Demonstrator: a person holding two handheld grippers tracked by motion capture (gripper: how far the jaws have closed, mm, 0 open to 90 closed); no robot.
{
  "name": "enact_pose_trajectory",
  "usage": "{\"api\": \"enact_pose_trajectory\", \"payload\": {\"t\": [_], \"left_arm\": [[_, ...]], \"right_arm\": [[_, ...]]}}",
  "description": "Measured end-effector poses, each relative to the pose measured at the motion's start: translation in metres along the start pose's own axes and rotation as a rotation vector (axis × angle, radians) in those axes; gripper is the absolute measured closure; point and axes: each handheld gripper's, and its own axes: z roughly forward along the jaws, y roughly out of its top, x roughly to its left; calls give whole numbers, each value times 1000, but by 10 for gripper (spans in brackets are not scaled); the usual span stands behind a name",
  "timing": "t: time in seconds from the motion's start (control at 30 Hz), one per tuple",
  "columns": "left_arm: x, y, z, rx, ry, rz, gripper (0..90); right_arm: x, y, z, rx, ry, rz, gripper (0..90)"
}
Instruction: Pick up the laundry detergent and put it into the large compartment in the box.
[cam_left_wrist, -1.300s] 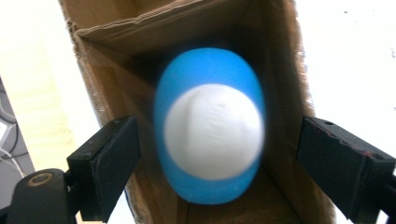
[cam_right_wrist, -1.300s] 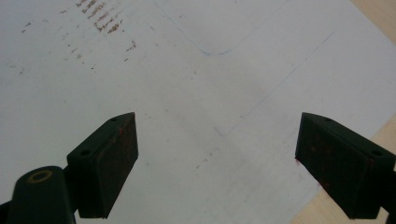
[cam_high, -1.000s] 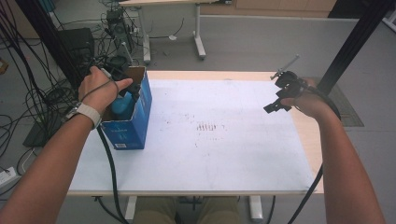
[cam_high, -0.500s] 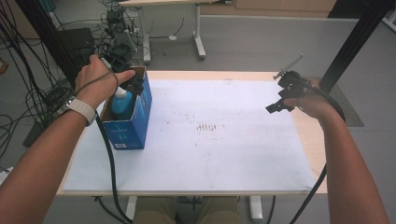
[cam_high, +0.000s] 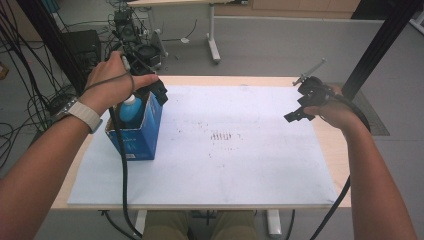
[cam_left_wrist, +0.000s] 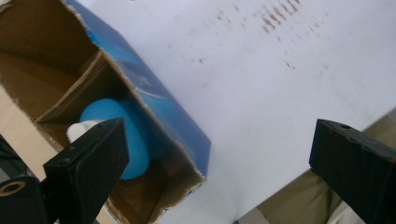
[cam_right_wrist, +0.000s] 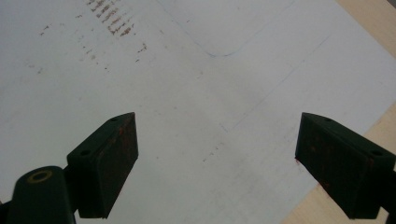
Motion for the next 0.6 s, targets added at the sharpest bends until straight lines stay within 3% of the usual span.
{"api": "enact_pose_trajectory", "payload": {"t": [0.27, 0.6], "left_arm": [[-9, 4, -3, -6, -55, 98, 52], [-16, 12, 0, 3, -96, 164, 54]], "right_arm": [[1, -1, -1, -6, -1, -1, 134], [1, -2, -1, -2, 0, 2, 133]]}}
